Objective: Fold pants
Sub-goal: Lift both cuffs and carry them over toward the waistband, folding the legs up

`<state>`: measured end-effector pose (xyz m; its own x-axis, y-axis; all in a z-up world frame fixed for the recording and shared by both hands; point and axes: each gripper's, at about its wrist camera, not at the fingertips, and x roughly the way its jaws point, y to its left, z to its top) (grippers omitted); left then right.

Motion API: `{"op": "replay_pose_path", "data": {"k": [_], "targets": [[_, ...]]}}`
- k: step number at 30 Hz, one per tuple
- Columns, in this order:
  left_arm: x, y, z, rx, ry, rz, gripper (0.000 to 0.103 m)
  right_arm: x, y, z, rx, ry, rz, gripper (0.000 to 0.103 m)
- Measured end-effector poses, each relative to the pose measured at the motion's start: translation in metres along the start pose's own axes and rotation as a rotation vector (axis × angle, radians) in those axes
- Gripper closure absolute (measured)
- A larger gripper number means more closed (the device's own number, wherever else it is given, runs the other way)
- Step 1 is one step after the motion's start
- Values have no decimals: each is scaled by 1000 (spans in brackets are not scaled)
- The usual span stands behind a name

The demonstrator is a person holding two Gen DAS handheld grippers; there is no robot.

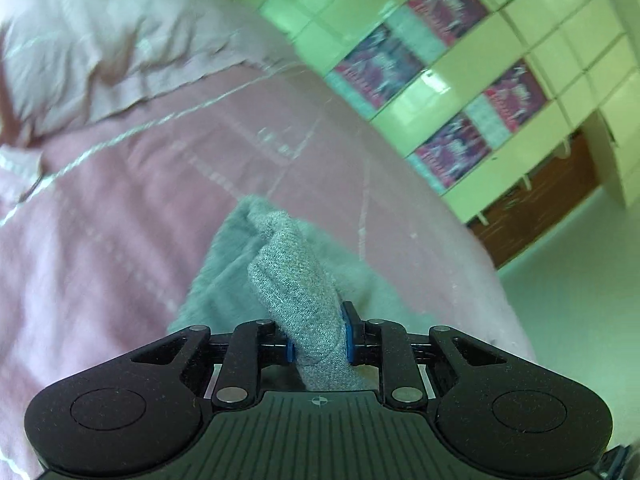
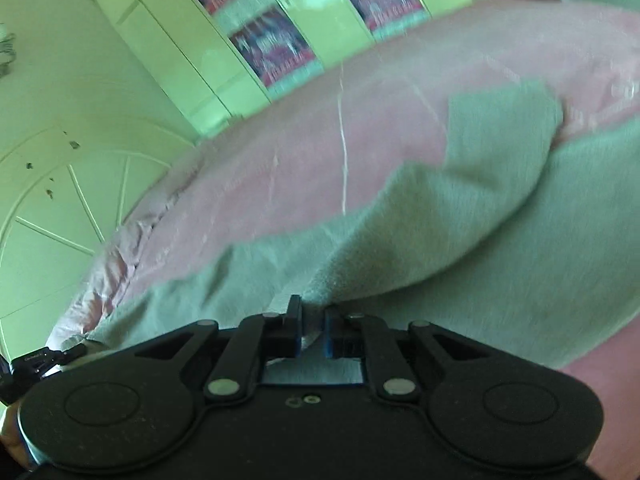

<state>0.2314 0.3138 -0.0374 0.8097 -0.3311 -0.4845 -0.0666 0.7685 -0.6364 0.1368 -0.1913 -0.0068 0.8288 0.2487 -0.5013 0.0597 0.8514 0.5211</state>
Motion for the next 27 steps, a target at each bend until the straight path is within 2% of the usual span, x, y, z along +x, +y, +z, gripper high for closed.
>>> {"op": "replay_pose_path", "data": {"k": [1,2,3,4,7,10,12,15,16,17,19,20,21,25,27], "targets": [[3,0,1,23,8,33,81,-1,-2,-1,-13,-1,5,100],[10,1,-1,50,40,92,81,3,-7,-7,-21,34,-4,100],[16,8,-5,76,71,141,81,16,-10,-15,-35,103,-35,100],[20,10,-7,92,70,148,81,28,-17,-23,-25,192,-74,100],[14,9,-4,87,46,133,80,27,-26,-31,67,156,-54,100],[6,2,5,70,13,67,80,26,-21,-30,47,147,-58,100],[-1,-15,17,107,-41,-1,80,18,-18,-22,67,95,-19,100],[-29,-44,25,213,-245,-216,80,2,-9,-14,39,-2,26,100],[-33,-44,23,230,-298,-254,80,2,-9,-13,18,-10,20,100],[-27,-37,22,228,-278,-193,80,7,-13,-15,11,29,8,100],[13,-1,25,97,-8,44,80,29,-24,-24,35,160,-39,99],[21,9,17,120,62,123,80,29,-29,-26,62,153,-24,98],[22,11,11,164,92,144,80,28,-29,-26,64,141,-22,98],[15,17,9,92,65,114,80,34,-28,-26,51,150,-36,99],[13,11,14,115,49,102,80,30,-26,-20,57,125,-22,99]]}}
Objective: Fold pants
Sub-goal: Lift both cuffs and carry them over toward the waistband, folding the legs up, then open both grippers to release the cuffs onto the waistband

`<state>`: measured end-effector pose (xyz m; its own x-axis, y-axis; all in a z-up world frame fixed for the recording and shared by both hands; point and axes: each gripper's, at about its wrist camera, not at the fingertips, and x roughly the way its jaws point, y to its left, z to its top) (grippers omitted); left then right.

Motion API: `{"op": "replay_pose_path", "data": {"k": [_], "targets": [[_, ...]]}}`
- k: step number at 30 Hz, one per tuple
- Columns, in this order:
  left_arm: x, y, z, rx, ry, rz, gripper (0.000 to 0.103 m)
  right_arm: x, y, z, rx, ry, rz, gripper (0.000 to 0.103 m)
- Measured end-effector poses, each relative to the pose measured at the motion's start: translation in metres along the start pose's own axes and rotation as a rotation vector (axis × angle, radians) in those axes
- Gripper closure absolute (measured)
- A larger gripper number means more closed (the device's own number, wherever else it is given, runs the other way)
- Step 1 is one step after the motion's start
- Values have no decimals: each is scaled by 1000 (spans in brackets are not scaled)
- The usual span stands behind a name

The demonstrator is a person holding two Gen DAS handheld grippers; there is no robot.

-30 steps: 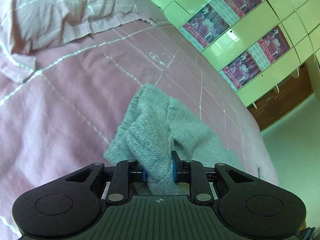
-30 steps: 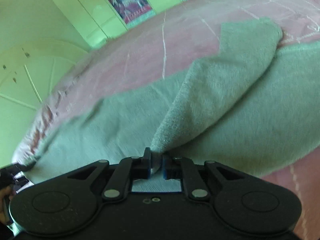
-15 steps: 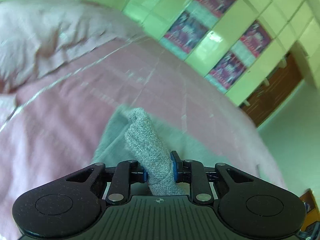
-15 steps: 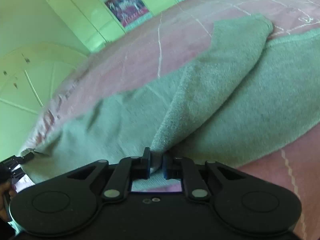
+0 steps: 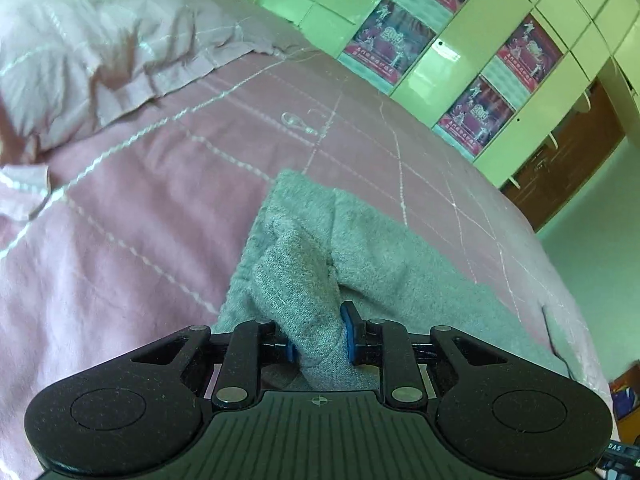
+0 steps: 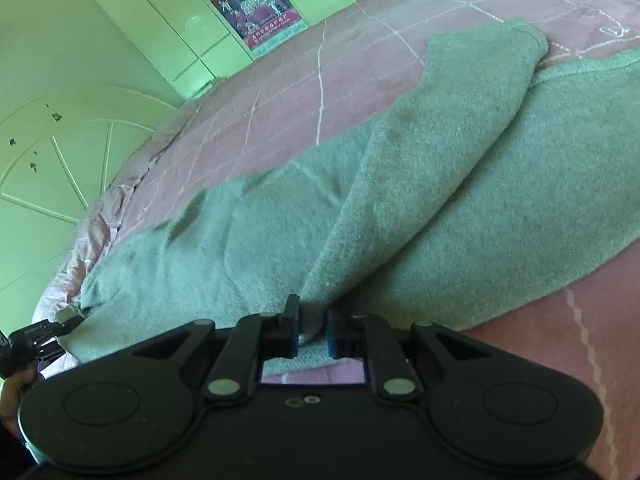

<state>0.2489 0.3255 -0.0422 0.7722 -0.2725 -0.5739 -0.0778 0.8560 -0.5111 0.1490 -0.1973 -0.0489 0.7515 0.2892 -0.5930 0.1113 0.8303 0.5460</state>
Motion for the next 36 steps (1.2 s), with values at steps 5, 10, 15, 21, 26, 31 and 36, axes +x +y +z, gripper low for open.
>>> {"op": "replay_pose_path", "data": {"k": [5,10,15,21,26,31,36], "targets": [[10,3,-18,49,64,55,79,-7,6,-4,-45,12,-15,98],[-18,-2,-14,-1,-54,127,30,-9,-3,-5,52,11,-1,86],[-77,-6,-27,-51,-240,184,0,-42,-3,-2,5,-115,-43,84],[-67,-32,-54,-89,-212,-55,1,-57,-4,2,-23,-170,-38,84],[-14,-71,-65,34,-32,94,6,-61,3,10,-89,-173,-77,84],[12,-147,-94,452,18,323,1,-34,30,32,-220,-146,-177,84],[33,-146,-130,537,4,454,0,8,42,52,-316,-132,-377,82]]}}
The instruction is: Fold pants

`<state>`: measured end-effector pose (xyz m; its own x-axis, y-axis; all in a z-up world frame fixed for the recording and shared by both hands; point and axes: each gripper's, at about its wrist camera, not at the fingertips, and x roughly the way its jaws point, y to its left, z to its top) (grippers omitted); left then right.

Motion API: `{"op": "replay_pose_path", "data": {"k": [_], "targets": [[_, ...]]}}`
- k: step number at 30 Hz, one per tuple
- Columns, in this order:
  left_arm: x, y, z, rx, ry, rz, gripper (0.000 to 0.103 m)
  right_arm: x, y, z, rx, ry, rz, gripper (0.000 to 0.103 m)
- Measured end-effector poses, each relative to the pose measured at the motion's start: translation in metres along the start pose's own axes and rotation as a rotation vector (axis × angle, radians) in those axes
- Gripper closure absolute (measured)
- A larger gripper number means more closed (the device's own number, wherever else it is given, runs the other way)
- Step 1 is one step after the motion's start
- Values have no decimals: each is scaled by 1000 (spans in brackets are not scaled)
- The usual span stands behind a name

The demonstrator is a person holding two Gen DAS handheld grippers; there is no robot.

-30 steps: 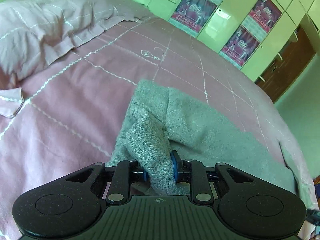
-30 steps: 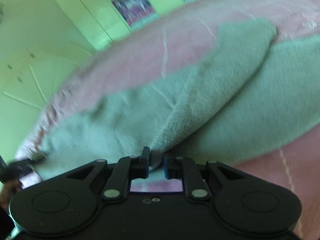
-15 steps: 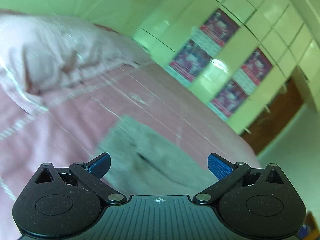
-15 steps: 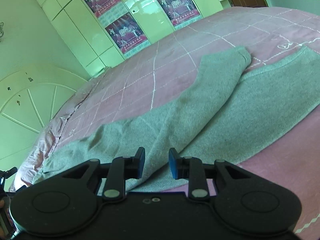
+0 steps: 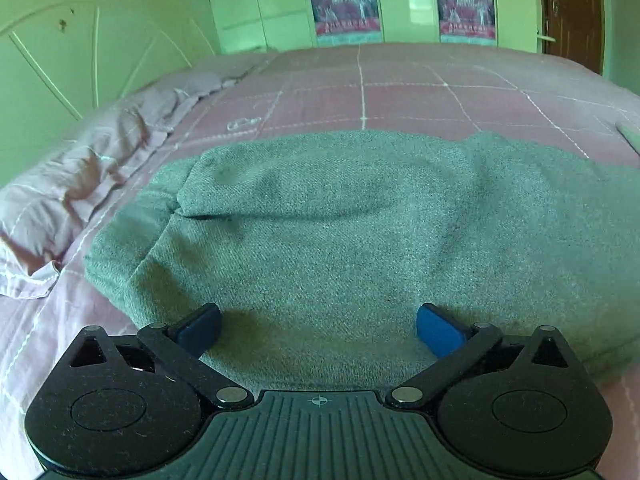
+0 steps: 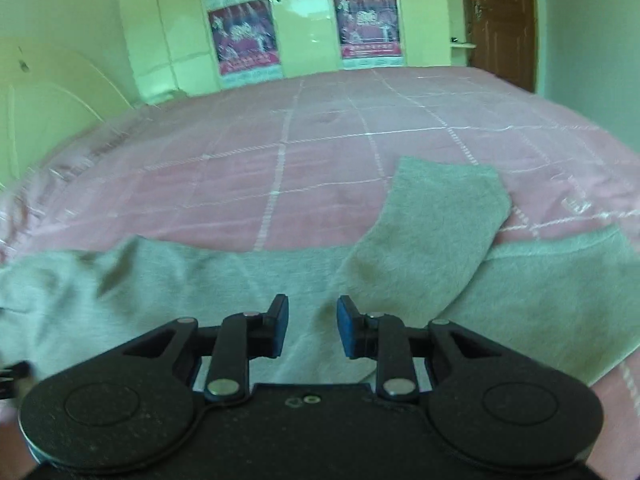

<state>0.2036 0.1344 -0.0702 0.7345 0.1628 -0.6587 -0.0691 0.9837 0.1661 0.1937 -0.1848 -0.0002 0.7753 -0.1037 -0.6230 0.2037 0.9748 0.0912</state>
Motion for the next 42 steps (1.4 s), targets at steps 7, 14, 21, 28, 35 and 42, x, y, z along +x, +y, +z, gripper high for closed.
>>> {"op": "replay_pose_path", "data": {"k": [7,14,21,28,35,42], "targets": [[0,-1,-3,-32,-10,21,0,7,-40,-12,16,51,-110,103],[2,-6,-5,-39,-28,45,0,-36,-82,-48,50,26,-100,86],[-5,-5,-4,-91,-9,71,0,-15,-13,-3,-92,-55,-10,48],[0,-2,-4,-105,23,50,0,52,13,8,-316,117,-196,103],[1,-1,-7,-110,6,37,0,-10,-50,-49,-56,136,-154,103],[2,-3,-8,-109,-1,40,0,-43,-49,-25,-85,-26,-140,81]]}}
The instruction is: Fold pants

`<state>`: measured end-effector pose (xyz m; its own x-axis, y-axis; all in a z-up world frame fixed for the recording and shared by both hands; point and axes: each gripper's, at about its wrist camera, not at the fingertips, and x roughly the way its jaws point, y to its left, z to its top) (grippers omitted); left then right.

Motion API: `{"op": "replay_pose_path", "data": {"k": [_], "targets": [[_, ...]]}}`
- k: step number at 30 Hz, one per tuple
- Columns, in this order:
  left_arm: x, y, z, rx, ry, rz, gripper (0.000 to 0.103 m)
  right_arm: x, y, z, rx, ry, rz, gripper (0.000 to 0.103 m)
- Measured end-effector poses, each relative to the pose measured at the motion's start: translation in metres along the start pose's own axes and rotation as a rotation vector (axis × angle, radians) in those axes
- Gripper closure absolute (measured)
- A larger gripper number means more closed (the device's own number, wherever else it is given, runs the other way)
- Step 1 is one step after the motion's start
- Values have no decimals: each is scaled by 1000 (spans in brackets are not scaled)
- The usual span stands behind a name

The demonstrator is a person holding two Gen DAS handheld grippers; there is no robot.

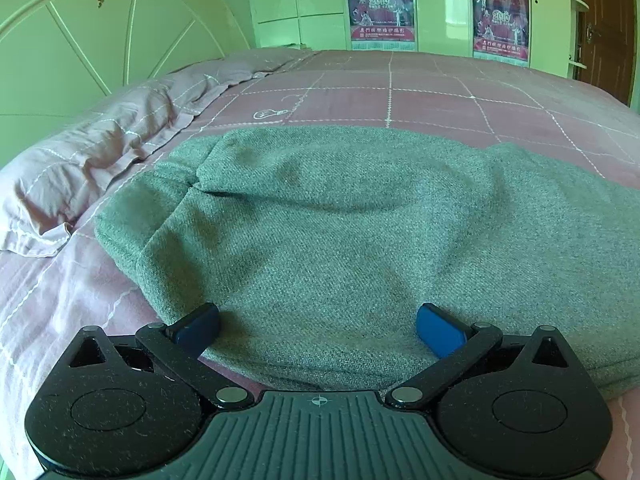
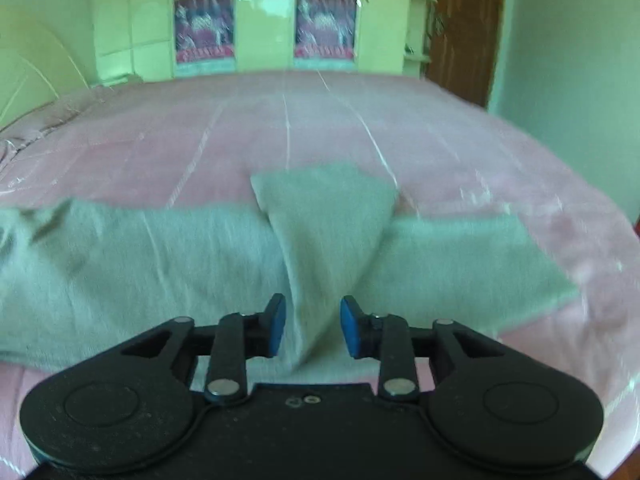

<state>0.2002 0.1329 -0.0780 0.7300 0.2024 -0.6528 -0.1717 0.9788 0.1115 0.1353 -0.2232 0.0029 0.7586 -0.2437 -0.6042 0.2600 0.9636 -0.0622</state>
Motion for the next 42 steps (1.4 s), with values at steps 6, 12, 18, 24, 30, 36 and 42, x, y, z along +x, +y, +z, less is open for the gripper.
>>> {"op": "replay_pose_path", "data": {"k": [6,12,18,24,30,36,42], "targets": [[0,3,0,4,6,-8,0,60,54,29,-477,1,-120,62],[0,5,2,5,11,-16,0,61,-19,48,-136,16,-143,103],[-1,2,-3,4,-12,-7,0,53,-149,-37,641,113,54,103],[0,1,-2,7,-4,-3,0,28,-109,-16,142,2,-26,54],[0,1,-1,5,-6,2,0,34,-13,-36,-762,-91,-223,47],[-1,1,-1,7,-2,0,0,30,-6,-17,-722,-144,-143,103],[0,3,2,9,10,-16,0,-10,-137,59,119,-246,-27,103]]}}
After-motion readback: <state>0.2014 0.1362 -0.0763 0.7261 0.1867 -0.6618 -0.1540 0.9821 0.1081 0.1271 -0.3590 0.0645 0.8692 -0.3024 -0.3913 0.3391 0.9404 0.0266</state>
